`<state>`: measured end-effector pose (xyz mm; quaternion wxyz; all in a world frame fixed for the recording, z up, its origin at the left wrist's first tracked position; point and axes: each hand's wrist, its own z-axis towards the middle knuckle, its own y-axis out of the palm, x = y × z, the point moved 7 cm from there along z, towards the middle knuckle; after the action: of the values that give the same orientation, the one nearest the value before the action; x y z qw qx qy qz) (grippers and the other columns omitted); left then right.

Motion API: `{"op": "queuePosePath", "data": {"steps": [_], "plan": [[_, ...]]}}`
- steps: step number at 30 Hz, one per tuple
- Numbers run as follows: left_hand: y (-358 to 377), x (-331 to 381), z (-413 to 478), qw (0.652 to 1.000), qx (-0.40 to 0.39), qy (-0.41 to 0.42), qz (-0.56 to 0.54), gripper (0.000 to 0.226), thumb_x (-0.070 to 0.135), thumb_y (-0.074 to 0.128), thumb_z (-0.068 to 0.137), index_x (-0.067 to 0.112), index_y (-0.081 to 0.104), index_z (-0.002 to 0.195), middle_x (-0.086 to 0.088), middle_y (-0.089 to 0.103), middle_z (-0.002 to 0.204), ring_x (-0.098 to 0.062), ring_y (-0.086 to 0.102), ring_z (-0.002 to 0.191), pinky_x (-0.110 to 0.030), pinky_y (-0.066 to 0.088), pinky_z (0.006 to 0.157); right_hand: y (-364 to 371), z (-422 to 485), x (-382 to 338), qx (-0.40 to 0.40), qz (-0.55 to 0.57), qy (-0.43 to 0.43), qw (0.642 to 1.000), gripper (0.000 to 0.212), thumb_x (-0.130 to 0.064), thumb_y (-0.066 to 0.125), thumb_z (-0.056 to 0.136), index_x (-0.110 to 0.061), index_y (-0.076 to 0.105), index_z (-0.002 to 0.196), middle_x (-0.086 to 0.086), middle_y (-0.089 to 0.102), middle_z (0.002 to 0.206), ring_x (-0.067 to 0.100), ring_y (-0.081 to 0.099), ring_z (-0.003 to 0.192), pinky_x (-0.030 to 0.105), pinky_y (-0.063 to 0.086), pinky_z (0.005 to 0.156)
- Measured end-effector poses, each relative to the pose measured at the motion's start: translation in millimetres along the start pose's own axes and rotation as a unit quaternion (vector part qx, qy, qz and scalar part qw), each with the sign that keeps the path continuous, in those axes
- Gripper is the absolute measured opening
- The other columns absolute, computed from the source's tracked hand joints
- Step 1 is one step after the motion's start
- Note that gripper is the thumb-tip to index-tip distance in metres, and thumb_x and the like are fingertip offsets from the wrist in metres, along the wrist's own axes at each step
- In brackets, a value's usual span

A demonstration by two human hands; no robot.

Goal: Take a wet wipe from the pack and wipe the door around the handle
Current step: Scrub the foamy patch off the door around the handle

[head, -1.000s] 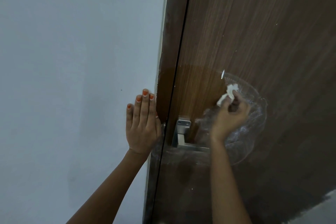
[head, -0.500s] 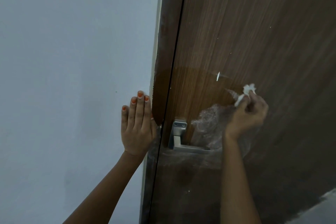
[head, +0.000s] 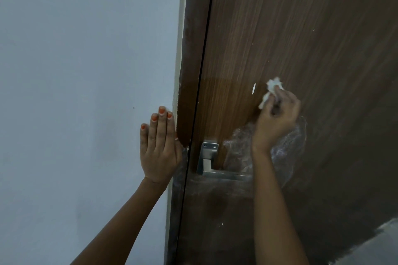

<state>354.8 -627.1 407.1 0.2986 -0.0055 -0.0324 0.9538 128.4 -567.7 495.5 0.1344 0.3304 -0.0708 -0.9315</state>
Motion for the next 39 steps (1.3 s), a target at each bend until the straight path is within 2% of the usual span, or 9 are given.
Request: {"op": "queuePosePath", "data": {"steps": [3,7,15,18,22,26,31,35,39], "plan": [[0,0,-1,1.000,0.000,0.001,0.003,0.054,0.019,0.025,0.103,0.009,0.006,0.152,-0.003,-0.001,0.159,-0.019,0.003,0.147,-0.036,0.004,0.120,-32,-2,40,0.087,-0.002,0.102,0.991,0.020,0.007,0.056,0.084,0.009,0.065,0.102,0.030,0.059,0.102,0.027,0.060,0.088,0.002,0.043,0.072],[0,0,-1,1.000,0.000,0.003,0.000,0.053,0.019,0.024,0.103,0.009,0.006,0.152,-0.003,-0.001,0.159,-0.019,0.003,0.147,-0.036,0.004,0.120,-42,-32,63,0.101,-0.002,0.190,0.976,0.019,0.006,0.055,0.087,0.010,0.061,0.104,0.028,0.059,0.104,0.026,0.061,0.089,0.015,0.050,0.072],[-1,1,0,1.000,-0.001,0.001,-0.003,0.053,0.018,0.025,0.103,0.009,0.005,0.152,-0.003,-0.002,0.159,-0.018,0.002,0.147,-0.036,0.004,0.120,8,-57,9,-0.144,-0.076,-0.094,0.982,0.019,0.004,0.062,0.083,0.001,0.067,0.100,0.019,0.061,0.105,0.022,0.052,0.099,0.017,0.043,0.086],[-1,1,0,1.000,-0.001,0.001,-0.003,0.053,0.019,0.024,0.104,0.009,0.005,0.152,-0.003,-0.003,0.159,-0.018,0.002,0.147,-0.035,0.003,0.120,-21,-45,37,-0.069,-0.063,-0.013,0.996,0.018,0.008,0.059,0.083,0.005,0.067,0.099,0.024,0.061,0.103,0.029,0.058,0.096,0.010,0.043,0.088],[-2,1,1,1.000,0.001,0.001,-0.001,0.052,0.019,0.023,0.104,0.008,0.005,0.152,-0.003,-0.002,0.159,-0.018,0.002,0.147,-0.036,0.004,0.120,-37,-22,56,0.028,-0.043,0.112,0.992,0.018,0.002,0.055,0.088,0.005,0.065,0.103,0.024,0.060,0.107,0.032,0.062,0.096,0.041,0.054,0.082],[-1,1,0,1.000,0.001,-0.002,0.000,0.053,0.019,0.023,0.103,0.009,0.005,0.152,-0.002,-0.002,0.159,-0.018,0.002,0.147,-0.035,0.004,0.120,-1,-31,12,-0.051,-0.033,-0.009,0.998,0.019,0.006,0.057,0.085,0.007,0.064,0.103,0.027,0.059,0.104,0.024,0.057,0.093,0.007,0.047,0.080],[-2,2,2,1.000,0.001,-0.003,-0.002,0.052,0.020,0.023,0.104,0.010,0.005,0.152,-0.001,-0.003,0.159,-0.017,0.002,0.147,-0.035,0.004,0.120,12,-66,4,-0.185,-0.074,-0.104,0.974,0.021,-0.001,0.060,0.084,0.000,0.066,0.103,0.017,0.061,0.106,0.021,0.055,0.097,0.020,0.047,0.082],[-3,2,2,1.000,0.007,-0.002,0.003,0.051,0.020,0.023,0.105,0.010,0.005,0.152,-0.001,-0.002,0.159,-0.017,0.003,0.147,-0.035,0.005,0.120,-36,-40,49,-0.044,-0.064,0.058,0.995,0.019,0.005,0.059,0.085,0.003,0.067,0.102,0.011,0.059,0.108,0.015,0.057,0.097,0.004,0.044,0.082],[-3,2,2,1.000,0.004,-0.004,-0.002,0.052,0.020,0.024,0.104,0.010,0.004,0.152,0.000,-0.003,0.159,-0.016,0.002,0.146,-0.035,0.005,0.120,-40,-20,56,0.002,-0.066,0.086,0.994,0.020,0.005,0.056,0.086,0.007,0.065,0.104,0.022,0.060,0.105,0.025,0.060,0.098,0.020,0.048,0.087]]}}
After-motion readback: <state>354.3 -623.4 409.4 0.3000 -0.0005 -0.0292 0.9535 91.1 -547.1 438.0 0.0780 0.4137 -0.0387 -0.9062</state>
